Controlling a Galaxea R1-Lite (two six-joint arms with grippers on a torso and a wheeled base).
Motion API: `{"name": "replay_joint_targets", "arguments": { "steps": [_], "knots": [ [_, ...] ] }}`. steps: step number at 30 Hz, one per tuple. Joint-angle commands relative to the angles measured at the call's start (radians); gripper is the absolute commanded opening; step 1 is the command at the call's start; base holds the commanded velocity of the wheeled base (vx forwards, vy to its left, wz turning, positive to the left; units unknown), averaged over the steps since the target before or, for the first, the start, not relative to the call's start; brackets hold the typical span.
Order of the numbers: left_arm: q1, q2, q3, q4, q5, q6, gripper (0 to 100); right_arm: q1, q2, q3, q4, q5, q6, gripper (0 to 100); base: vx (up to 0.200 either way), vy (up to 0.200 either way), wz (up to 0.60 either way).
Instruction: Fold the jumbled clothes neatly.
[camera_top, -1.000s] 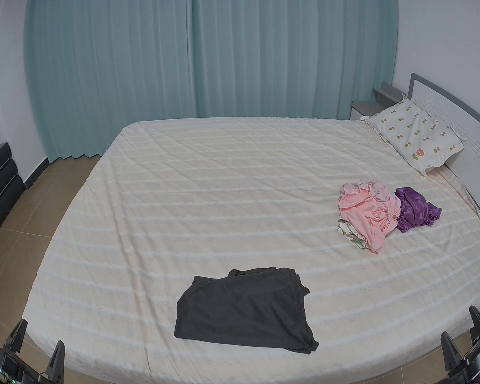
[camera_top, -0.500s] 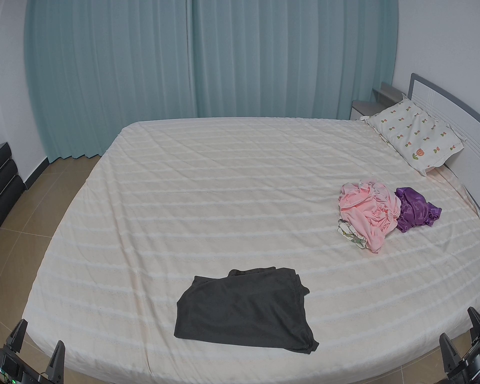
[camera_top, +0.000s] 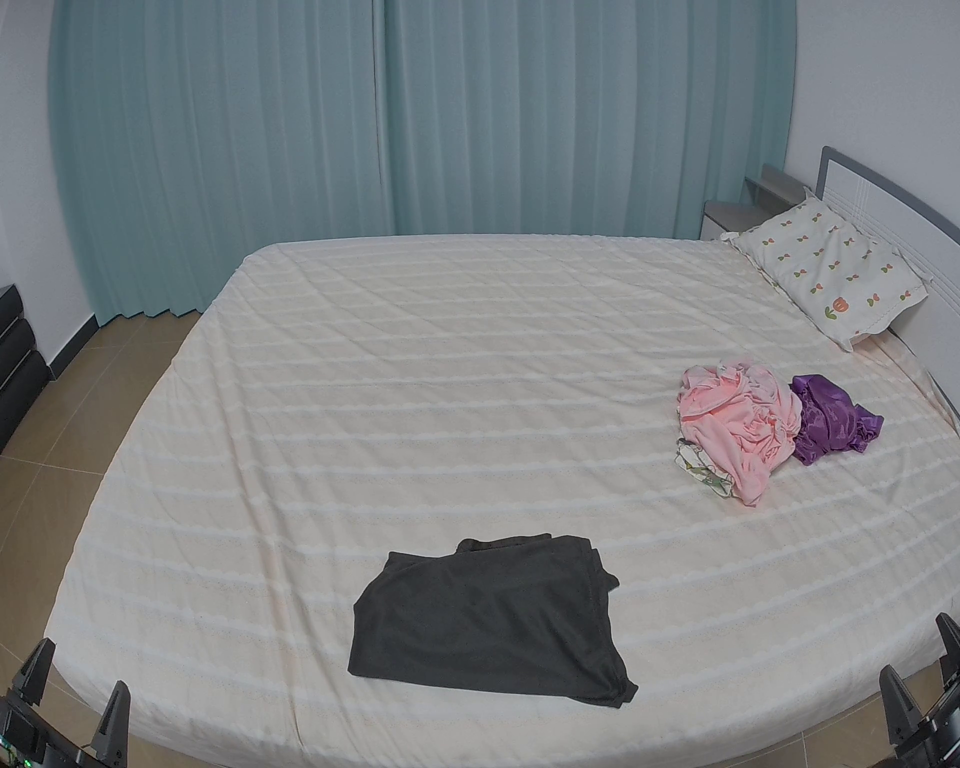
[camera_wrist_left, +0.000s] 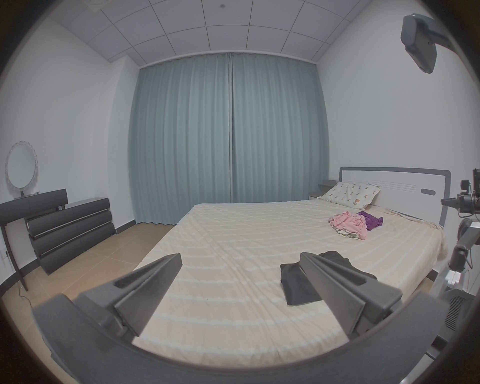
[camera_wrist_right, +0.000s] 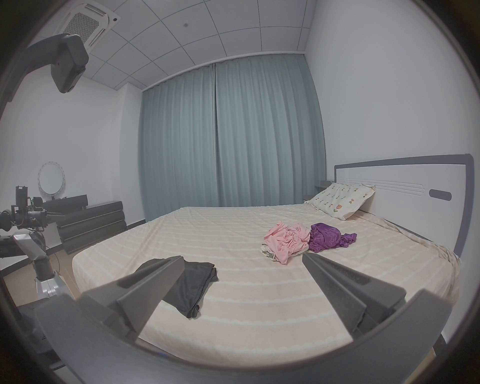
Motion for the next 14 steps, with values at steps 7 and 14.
{"name": "replay_joint_targets", "arguments": {
  "steps": [7, 14],
  "knots": [
    [0.000, -0.013, 0.016, 0.000, 0.000, 0.000, 100, 0.000, -0.014, 0.007, -0.006, -0.001, -0.002, 100, 0.000, 0.000, 0.00],
    [0.000, -0.013, 0.016, 0.000, 0.000, 0.000, 100, 0.000, -0.014, 0.005, -0.005, -0.004, 0.000, 100, 0.000, 0.000, 0.00]
  ]
}}
